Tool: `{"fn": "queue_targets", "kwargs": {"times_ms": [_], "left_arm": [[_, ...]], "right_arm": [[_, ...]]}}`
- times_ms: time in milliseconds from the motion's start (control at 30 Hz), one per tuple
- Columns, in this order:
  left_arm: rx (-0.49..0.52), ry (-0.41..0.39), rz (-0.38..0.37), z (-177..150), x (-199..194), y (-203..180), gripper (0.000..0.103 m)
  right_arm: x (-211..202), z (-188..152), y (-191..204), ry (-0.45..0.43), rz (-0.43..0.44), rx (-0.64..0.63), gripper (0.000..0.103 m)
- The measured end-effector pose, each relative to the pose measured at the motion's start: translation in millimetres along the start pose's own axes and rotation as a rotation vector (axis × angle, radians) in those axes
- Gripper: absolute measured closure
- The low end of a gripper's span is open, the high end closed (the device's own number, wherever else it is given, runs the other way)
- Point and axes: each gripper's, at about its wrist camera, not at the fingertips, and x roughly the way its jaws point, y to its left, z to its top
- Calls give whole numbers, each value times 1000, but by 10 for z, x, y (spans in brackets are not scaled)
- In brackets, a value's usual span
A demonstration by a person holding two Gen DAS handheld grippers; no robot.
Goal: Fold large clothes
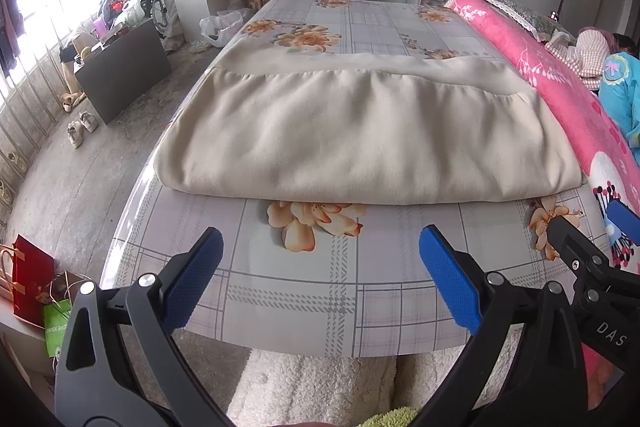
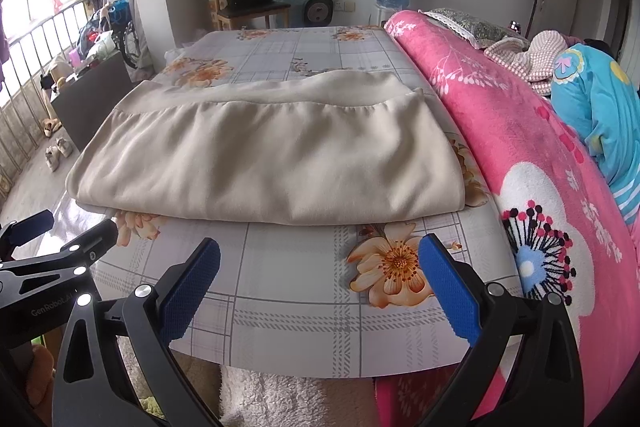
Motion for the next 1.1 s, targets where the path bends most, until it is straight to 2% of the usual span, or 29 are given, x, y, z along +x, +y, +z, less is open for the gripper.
{"fn": "queue_targets", "kwargs": {"times_ms": [1100], "left_arm": [[-4, 11, 25, -24, 71, 13, 8]], "right_arm": [[26, -23, -8, 19, -2, 18, 6]]}}
